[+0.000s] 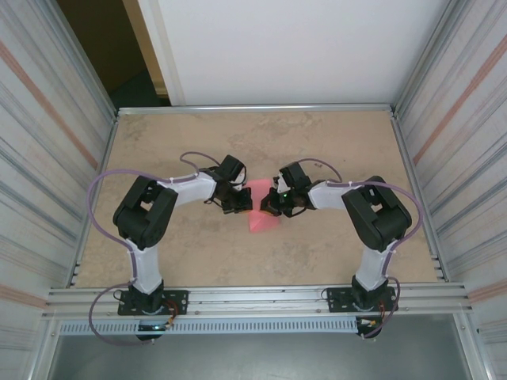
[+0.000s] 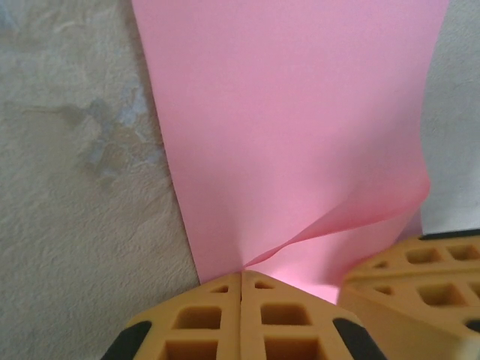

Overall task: Fold a paper plane with a square sheet of paper (pick it up from the middle)
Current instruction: Fold the triangle a second time at the center of the table.

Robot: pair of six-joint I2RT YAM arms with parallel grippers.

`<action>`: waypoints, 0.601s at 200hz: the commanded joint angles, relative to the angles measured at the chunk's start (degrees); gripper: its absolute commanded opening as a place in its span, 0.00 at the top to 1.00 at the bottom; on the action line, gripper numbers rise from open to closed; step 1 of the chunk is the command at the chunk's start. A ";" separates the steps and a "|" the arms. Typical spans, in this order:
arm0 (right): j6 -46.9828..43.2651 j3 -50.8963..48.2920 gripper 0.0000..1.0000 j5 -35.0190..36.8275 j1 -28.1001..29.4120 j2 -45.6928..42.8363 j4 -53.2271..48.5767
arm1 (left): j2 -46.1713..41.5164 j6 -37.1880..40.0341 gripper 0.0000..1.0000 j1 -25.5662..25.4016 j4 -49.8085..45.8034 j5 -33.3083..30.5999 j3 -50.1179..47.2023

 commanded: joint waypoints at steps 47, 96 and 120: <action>-0.93 -1.39 1.00 2.41 0.42 4.40 -2.06 | 2.87 1.86 1.00 0.69 -2.94 -0.01 1.41; 2.28 -2.28 1.00 5.69 1.36 5.68 -3.45 | -4.07 -1.11 1.00 0.48 1.96 2.10 2.35; 4.95 -1.93 1.00 7.09 1.41 6.02 -3.92 | -8.23 -3.50 0.97 0.27 5.54 3.66 -2.12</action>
